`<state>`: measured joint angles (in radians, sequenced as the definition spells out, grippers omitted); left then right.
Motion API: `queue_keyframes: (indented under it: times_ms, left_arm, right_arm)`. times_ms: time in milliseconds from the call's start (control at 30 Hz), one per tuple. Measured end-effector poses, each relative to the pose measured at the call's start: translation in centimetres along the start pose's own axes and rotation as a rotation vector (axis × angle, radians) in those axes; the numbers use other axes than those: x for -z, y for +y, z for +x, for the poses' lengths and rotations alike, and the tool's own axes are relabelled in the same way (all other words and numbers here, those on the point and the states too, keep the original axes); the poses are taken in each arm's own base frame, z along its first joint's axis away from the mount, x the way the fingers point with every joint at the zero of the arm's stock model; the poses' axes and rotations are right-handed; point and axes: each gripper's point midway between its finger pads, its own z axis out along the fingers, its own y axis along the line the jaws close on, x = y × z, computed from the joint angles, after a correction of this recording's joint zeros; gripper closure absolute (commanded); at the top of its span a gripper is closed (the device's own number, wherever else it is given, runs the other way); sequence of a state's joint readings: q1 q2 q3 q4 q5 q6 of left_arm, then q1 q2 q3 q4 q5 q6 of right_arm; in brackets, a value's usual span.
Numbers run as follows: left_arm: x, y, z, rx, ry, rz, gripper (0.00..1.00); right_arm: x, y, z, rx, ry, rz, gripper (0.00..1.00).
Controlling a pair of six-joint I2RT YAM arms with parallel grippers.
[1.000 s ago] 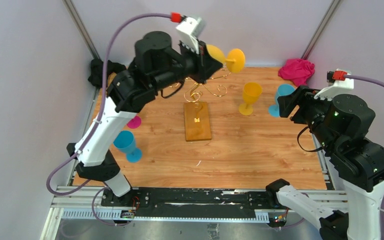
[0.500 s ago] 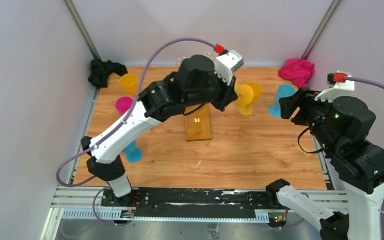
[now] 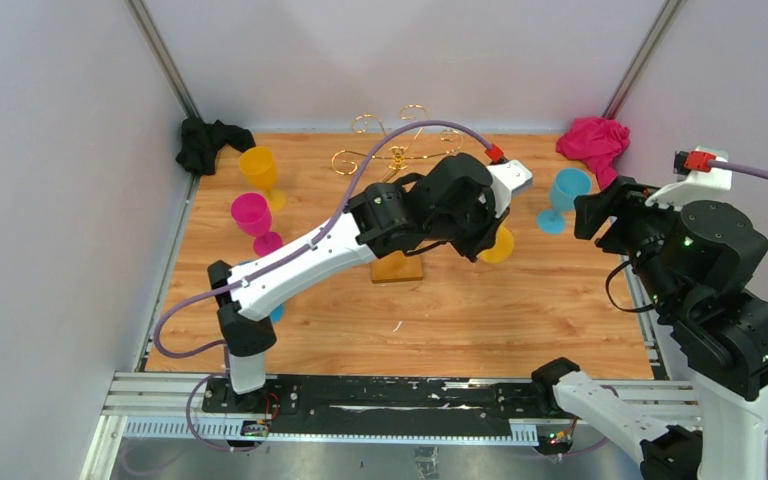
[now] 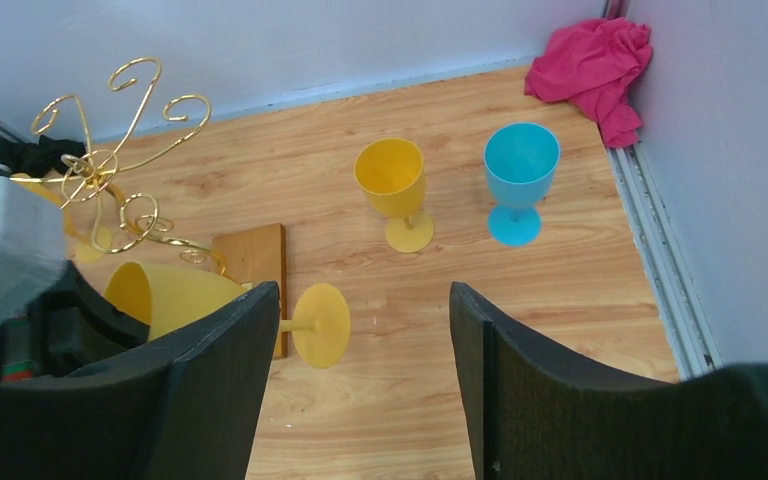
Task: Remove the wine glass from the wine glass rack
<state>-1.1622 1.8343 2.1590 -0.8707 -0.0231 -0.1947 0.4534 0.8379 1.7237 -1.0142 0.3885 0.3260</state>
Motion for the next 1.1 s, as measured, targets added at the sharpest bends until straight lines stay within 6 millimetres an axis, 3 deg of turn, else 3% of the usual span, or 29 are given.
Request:
queue_keyframes:
  times_ms: [267, 567, 1100]
  left_arm:
    - [-4.7, -0.3, 4.1, 0.003, 0.132, 0.027, 1.00]
    - [-7.8, 0.7, 8.1, 0.000, 0.262, -0.015, 1.00]
    - [-13.5, 3.4, 13.5, -0.050, 0.433, -0.127, 1.00]
  right_arm:
    - [1.7, -1.6, -1.4, -0.015, -0.066, 0.049, 0.34]
    - [4.5, -3.9, -3.0, -0.019, -0.143, 0.104, 0.36]
    - [4.6, -5.1, -2.3, 0.012, -0.130, 0.159, 0.35]
